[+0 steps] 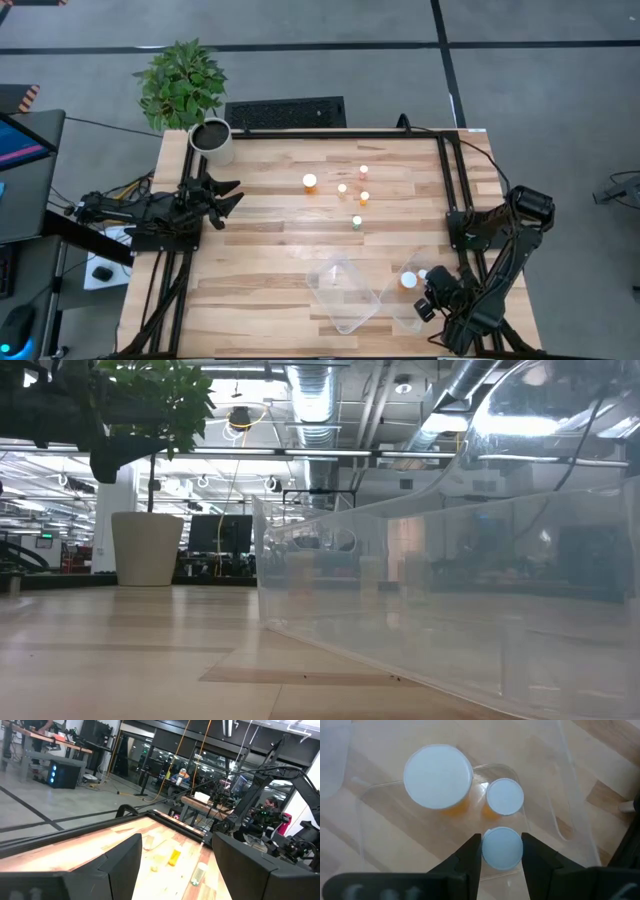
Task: Pick and place medicine bottles into bin by pill shape (circle, oval)
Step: Put the transparent pill bottle into the right transparent bin, then put the right orange pill bottle into the right transparent bin
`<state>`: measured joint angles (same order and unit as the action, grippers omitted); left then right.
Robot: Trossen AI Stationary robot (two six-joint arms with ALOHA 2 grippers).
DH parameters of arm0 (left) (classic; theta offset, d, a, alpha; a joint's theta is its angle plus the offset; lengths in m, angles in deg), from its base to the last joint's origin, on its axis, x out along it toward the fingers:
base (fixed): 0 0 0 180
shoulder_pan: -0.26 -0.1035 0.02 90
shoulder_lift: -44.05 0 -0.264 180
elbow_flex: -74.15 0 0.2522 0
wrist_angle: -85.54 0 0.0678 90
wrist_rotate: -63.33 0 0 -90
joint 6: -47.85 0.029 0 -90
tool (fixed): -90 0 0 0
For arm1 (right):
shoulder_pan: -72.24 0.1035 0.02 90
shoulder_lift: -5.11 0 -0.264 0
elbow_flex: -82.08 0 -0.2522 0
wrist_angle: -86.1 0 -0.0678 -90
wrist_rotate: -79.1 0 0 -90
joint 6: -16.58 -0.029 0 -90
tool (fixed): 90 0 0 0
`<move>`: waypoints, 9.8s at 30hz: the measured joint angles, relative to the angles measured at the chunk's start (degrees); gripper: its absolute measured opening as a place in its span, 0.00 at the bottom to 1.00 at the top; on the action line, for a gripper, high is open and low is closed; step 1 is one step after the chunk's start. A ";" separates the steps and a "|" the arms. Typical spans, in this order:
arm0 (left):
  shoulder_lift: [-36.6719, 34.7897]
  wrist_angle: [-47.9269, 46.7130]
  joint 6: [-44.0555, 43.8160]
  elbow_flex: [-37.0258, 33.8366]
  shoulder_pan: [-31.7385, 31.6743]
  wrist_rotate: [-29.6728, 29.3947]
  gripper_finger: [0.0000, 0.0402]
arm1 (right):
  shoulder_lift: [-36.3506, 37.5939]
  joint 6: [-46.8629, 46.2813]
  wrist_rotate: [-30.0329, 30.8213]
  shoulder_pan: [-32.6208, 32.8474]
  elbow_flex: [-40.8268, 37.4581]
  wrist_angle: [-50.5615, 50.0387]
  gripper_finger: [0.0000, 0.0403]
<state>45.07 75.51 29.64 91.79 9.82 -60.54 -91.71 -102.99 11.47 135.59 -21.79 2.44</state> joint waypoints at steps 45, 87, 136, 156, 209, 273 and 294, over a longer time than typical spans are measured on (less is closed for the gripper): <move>-0.02 0.02 0.61 0.00 0.00 -0.24 0.59 | 6.36 12.76 15.80 -5.68 14.04 -19.26 0.62; -0.01 -0.19 -1.05 0.00 0.00 0.22 0.59 | -14.46 123.87 -17.88 -75.56 22.69 51.59 0.92; 0.07 -0.37 0.15 0.02 0.01 0.47 0.59 | -26.49 118.59 -14.97 -78.92 33.76 39.27 0.81; 0.07 -0.42 -0.15 0.02 0.02 0.50 0.59 | -26.49 119.54 -14.71 -78.77 33.76 39.11 0.51; 0.04 -1.68 -2.65 0.02 0.02 -1.34 0.59 | 14.05 25.78 10.77 -2.00 10.42 0.27 0.53; 0.07 -1.80 -4.52 0.00 0.00 -4.07 0.59 | -5.66 14.60 2.91 -0.57 10.51 4.26 0.55; 0.07 -1.75 -4.52 0.00 0.01 -4.07 0.59 | -5.66 15.05 3.33 -1.27 10.49 4.16 0.56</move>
<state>45.13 73.76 25.11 91.79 9.83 -64.60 -97.37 -87.94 14.80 134.32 -11.30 6.61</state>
